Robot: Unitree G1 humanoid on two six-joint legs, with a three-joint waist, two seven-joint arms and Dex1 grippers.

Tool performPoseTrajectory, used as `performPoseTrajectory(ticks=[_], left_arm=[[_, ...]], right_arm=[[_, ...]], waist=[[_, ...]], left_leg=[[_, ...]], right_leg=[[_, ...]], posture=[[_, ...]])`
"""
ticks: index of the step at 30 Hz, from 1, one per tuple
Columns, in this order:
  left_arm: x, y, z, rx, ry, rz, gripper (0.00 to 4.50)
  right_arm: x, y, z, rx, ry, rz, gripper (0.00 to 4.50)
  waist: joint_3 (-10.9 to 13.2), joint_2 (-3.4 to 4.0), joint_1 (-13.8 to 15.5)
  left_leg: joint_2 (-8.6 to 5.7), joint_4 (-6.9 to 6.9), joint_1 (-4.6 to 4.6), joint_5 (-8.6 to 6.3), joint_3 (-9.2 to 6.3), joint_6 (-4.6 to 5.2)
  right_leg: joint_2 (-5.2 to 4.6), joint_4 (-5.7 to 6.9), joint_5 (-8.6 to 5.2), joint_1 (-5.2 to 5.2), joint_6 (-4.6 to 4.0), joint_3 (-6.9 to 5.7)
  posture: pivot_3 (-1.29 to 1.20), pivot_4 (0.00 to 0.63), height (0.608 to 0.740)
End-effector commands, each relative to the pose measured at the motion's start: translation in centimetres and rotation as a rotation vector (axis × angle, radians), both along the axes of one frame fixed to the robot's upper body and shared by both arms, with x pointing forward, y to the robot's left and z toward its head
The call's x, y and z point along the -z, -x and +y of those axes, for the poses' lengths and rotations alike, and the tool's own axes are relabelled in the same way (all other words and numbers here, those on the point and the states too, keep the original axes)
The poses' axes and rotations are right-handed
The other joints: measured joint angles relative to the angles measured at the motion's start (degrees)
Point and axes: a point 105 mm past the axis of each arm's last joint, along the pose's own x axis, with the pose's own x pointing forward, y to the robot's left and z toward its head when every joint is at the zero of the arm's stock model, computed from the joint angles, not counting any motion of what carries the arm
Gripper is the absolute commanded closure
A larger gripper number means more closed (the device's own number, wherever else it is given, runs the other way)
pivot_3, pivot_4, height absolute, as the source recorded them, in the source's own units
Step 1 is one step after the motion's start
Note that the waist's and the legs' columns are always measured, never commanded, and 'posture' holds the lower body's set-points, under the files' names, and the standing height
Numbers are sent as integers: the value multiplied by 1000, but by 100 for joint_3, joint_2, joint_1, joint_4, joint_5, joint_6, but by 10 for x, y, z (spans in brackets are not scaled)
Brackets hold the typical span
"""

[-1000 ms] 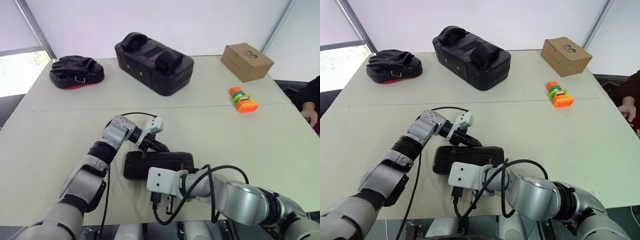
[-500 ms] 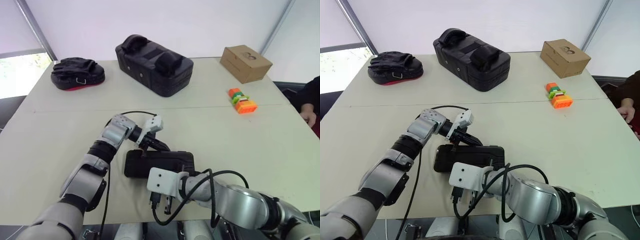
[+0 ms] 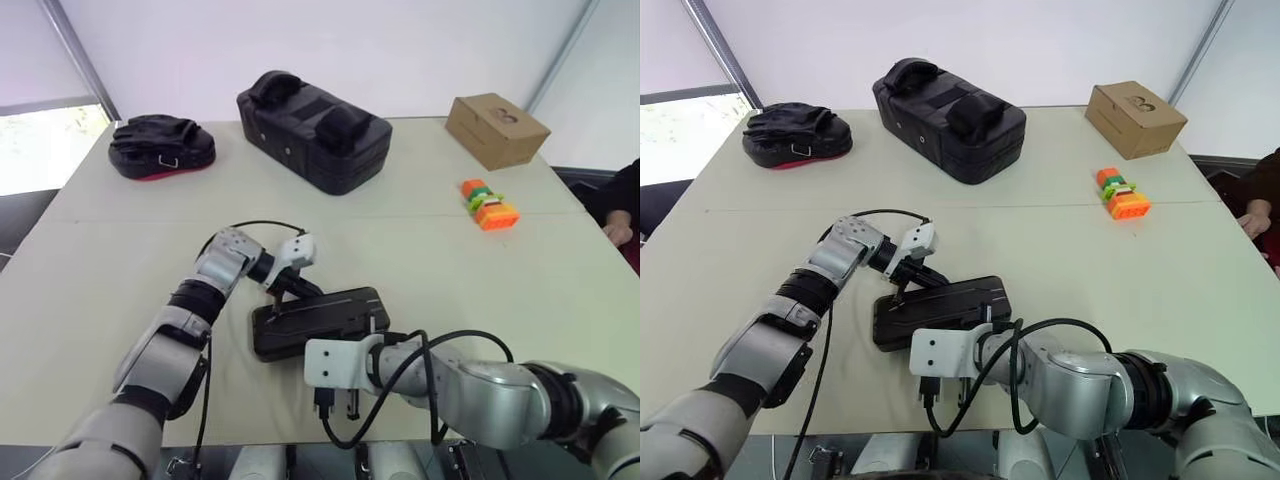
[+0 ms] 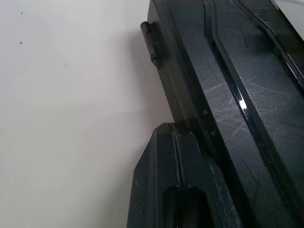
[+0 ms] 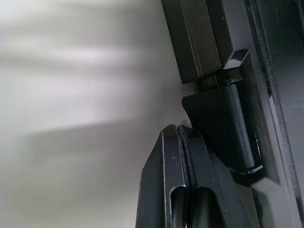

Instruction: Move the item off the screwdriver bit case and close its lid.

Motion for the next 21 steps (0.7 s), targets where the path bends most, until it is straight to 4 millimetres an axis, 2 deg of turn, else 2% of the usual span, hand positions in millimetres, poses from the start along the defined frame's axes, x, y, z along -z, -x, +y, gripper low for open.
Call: performPoseTrajectory(ticks=[1,6,9,13,21], left_arm=[[52,40,-23,126,-64,167,4500],[48,32,-32,102,-26,97,4500],[46,16,-32,45,-32,-17,4500],[37,2,-34,-3,-14,-86,4500],[32,-3,-33,-15,0,-94,4500]], right_arm=[[-42,-77,-46,340,42,-350,4462],[-29,-62,-40,299,34,-239,4462],[-24,-35,-29,244,-51,-54,4462],[-38,-14,-30,239,-192,91,4462],[-40,2,-37,228,-257,200,4462]], waist=[[-20,1,2],[-61,-3,12],[-81,13,115],[-82,14,202],[-83,15,200]], left_leg=[[2,0,2,0,-6,0],[0,0,13,0,-14,0],[-4,0,17,-1,-19,1],[-21,2,1,-2,-26,3],[-23,-6,-1,-10,-21,17]], right_leg=[[0,-16,0,11,-1,-6],[-5,-47,1,27,2,-11],[-9,-52,1,28,2,-14],[-20,-60,1,42,6,-15],[-27,-60,-13,38,27,-17]], posture=[[0,150,740],[0,150,740],[0,150,740],[0,150,740],[0,150,740]])
